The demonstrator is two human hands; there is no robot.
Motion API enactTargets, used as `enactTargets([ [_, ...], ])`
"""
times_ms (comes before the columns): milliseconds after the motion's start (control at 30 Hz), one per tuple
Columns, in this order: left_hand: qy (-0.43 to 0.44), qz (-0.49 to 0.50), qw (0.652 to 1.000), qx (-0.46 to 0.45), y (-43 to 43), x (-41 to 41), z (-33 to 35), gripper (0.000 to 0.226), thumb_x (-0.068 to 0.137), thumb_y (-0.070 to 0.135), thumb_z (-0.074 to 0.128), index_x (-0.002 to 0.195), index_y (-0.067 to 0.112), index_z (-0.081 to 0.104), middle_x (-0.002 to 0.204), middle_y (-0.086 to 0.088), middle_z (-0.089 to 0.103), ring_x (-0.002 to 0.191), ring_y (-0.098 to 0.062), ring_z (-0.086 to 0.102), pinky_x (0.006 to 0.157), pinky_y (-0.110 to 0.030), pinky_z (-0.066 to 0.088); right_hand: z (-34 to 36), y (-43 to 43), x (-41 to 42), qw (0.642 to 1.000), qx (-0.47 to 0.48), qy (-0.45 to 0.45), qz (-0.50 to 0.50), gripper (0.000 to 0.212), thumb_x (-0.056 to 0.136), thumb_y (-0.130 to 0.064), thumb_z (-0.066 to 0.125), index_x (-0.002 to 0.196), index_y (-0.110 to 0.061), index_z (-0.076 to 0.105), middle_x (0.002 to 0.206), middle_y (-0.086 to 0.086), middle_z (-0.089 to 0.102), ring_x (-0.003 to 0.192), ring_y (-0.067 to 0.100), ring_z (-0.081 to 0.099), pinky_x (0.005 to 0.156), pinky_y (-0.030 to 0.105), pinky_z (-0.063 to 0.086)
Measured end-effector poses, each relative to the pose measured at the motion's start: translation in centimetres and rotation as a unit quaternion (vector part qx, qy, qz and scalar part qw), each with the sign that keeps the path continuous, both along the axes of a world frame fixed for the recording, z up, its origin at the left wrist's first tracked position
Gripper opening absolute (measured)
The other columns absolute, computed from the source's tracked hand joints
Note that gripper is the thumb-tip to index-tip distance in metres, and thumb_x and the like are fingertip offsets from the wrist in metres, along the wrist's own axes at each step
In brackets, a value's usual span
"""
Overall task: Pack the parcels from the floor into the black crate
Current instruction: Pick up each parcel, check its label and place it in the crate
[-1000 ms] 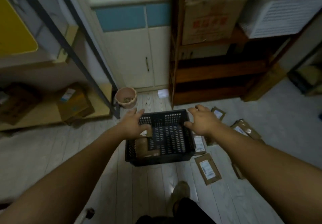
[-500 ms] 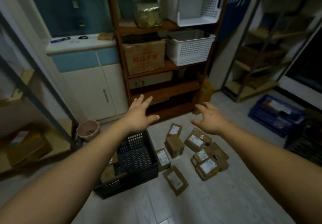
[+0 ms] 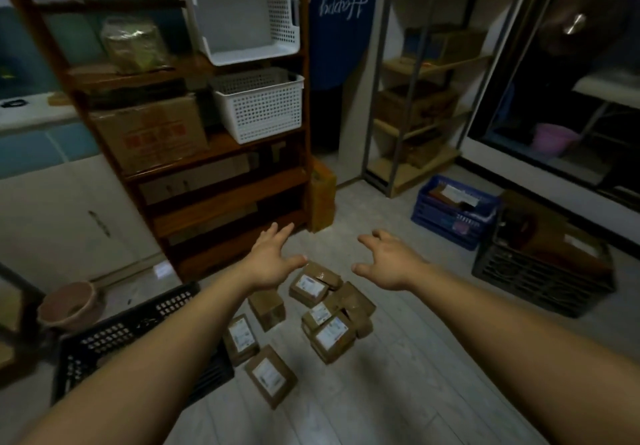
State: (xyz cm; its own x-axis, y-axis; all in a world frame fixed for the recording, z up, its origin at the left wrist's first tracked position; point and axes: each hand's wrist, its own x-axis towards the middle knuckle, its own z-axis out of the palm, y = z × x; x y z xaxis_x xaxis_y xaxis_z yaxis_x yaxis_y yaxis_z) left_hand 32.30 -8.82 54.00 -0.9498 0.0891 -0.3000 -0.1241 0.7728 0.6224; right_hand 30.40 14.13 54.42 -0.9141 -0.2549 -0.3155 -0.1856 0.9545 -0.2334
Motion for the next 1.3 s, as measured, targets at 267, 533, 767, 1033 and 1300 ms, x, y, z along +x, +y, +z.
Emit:
enactTargets([
  [267, -0.042, -0.001, 0.999, 0.004, 4.0, -8.3, -3.4, 0.075, 0.090, 0.044, 0.054, 0.150, 0.030, 0.011, 0.159, -0.003, -0.004, 0.146, -0.026, -0.001, 0.118, -0.044, 0.010, -3.3, 4.2, -8.1, 0.999, -0.004, -0.041, 0.000, 0.075, 0.091, -0.055, 0.048, 0.152, -0.024, 0.016, 0.159, 0.008, 0.009, 0.144, 0.028, 0.016, 0.116, 0.039, 0.023],
  [533, -0.078, -0.058, 0.995, 0.029, 10.4, -21.2, -7.2, 0.076, 0.091, 0.045, 0.052, 0.151, 0.026, 0.009, 0.159, -0.006, -0.002, 0.146, -0.026, 0.004, 0.116, -0.041, 0.013, -5.0, 9.5, -17.8, 0.995, 0.015, -0.092, -0.041, 0.075, 0.092, -0.054, 0.047, 0.152, -0.023, 0.014, 0.159, 0.009, 0.010, 0.143, 0.029, 0.018, 0.116, 0.040, 0.022],
  [767, -0.118, -0.020, 0.992, 0.044, 11.2, -25.8, -10.1, 0.075, 0.092, 0.041, 0.053, 0.151, 0.023, 0.010, 0.159, -0.008, 0.001, 0.146, -0.026, 0.005, 0.117, -0.038, 0.014, -8.0, 12.7, -24.6, 0.991, 0.000, -0.128, -0.049, 0.075, 0.092, -0.054, 0.048, 0.152, -0.020, 0.017, 0.157, 0.008, 0.016, 0.141, 0.027, 0.024, 0.115, 0.040, 0.025],
  [1033, -0.141, 0.195, 0.968, 0.072, 12.7, -26.3, -14.1, 0.068, 0.094, 0.035, 0.052, 0.149, 0.016, 0.017, 0.154, -0.003, 0.021, 0.141, -0.021, 0.023, 0.111, -0.028, 0.021, -15.1, 13.6, -33.6, 0.971, 0.002, -0.214, 0.103, 0.071, 0.094, -0.047, 0.051, 0.151, -0.019, 0.019, 0.158, 0.007, 0.017, 0.141, 0.025, 0.027, 0.113, 0.033, 0.026],
  [1300, -0.213, 0.324, 0.911, 0.139, 20.1, -27.0, -26.3, 0.025, 0.094, 0.019, 0.053, 0.106, 0.039, 0.044, 0.101, 0.017, 0.047, 0.085, 0.002, 0.048, 0.067, 0.001, 0.037, -27.4, 17.4, -40.9, 0.939, 0.001, -0.299, 0.167, 0.069, 0.094, -0.047, 0.050, 0.150, -0.020, 0.021, 0.156, 0.007, 0.021, 0.138, 0.026, 0.033, 0.107, 0.034, 0.034],
])
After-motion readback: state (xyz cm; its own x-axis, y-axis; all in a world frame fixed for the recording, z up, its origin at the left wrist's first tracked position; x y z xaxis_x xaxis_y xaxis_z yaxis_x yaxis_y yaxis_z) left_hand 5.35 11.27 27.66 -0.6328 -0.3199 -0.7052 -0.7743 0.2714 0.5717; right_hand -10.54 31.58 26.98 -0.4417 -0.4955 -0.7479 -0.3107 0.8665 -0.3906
